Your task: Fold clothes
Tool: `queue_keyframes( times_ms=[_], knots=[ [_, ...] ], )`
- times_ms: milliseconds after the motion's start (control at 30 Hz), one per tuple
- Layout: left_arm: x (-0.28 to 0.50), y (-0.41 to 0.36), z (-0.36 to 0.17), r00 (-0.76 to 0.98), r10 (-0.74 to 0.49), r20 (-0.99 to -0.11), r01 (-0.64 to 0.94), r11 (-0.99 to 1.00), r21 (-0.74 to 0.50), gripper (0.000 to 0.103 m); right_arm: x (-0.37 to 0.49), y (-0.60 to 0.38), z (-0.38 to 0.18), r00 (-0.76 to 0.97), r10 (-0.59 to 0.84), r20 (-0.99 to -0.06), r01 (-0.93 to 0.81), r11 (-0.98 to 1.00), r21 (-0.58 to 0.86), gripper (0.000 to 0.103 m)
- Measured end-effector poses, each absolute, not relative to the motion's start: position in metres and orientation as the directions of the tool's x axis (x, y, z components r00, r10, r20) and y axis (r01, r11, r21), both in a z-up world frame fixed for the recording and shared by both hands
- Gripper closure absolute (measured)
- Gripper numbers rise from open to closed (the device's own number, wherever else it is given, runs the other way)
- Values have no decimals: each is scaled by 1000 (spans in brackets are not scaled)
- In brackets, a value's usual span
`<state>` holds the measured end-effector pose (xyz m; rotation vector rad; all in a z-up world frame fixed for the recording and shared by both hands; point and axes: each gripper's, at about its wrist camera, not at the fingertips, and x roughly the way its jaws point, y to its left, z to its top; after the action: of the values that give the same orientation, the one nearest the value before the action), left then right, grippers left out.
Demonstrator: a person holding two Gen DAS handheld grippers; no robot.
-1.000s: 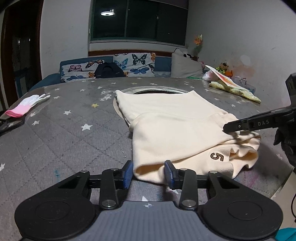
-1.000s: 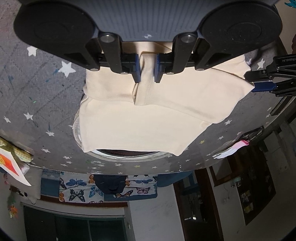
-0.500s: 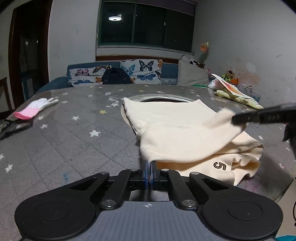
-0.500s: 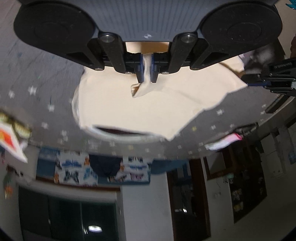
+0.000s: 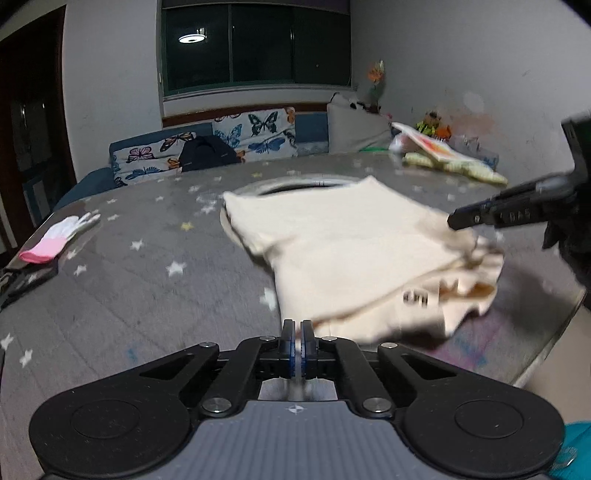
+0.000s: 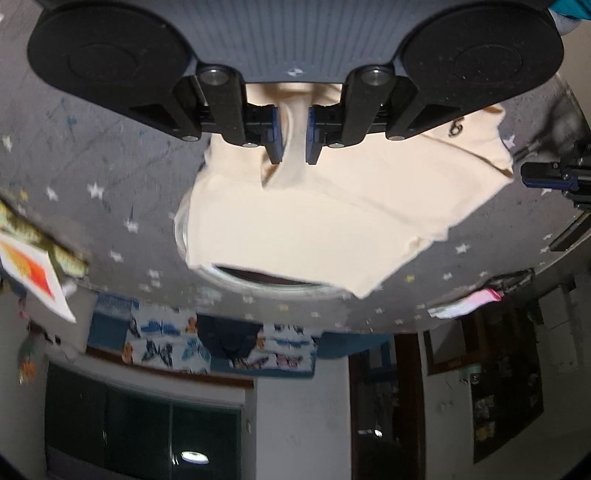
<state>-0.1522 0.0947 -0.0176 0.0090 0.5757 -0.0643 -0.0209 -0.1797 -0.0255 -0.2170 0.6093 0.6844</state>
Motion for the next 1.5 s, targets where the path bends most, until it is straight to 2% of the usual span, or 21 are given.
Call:
queue_keyframes(
  times_ms=[233,500,633,733,833,1000,1167,1300,1367,1433,1500],
  knots=[
    [-104,99,-1,849,-129,-513,88,991,-103,98,-11,-165,-30,584,569,-579,-665,744,60,83],
    [-49,103,-24,813,-103,-573,53,993,-104,98,-2,-158,-51,548,562,-620,-677,733,66,78],
    [-43,118,-32,805,-64,-590,2,994,-105,97,-1,-163,-53,546,554,-629,-674,736,63,77],
    [-47,124,-27,812,-38,-583,-28,994,-104,91,-2,-165,-48,553,554,-623,-677,734,51,75],
    [-53,118,-16,828,-78,-555,8,992,-129,90,2,-163,-43,565,559,-607,-677,735,46,74],
    [-52,83,-18,812,-144,-565,134,989,-59,87,14,-155,-49,570,553,-608,-672,739,42,74],
    [-48,80,-30,789,-122,-602,129,991,-32,85,13,-159,-47,576,545,-609,-672,740,28,74],
    [-59,74,-23,808,-127,-576,163,987,10,77,-1,-163,-39,562,571,-599,-700,713,23,73],
    [-67,68,-24,806,-149,-573,202,979,29,77,-9,-162,-41,543,578,-609,-723,690,11,72],
    [-74,61,-28,801,-152,-579,232,971,66,77,-18,-162,-45,534,573,-622,-741,671,-19,66],
    [-82,57,-33,797,-144,-586,246,964,98,73,-25,-163,-50,536,558,-634,-751,658,-57,65]
  ],
)
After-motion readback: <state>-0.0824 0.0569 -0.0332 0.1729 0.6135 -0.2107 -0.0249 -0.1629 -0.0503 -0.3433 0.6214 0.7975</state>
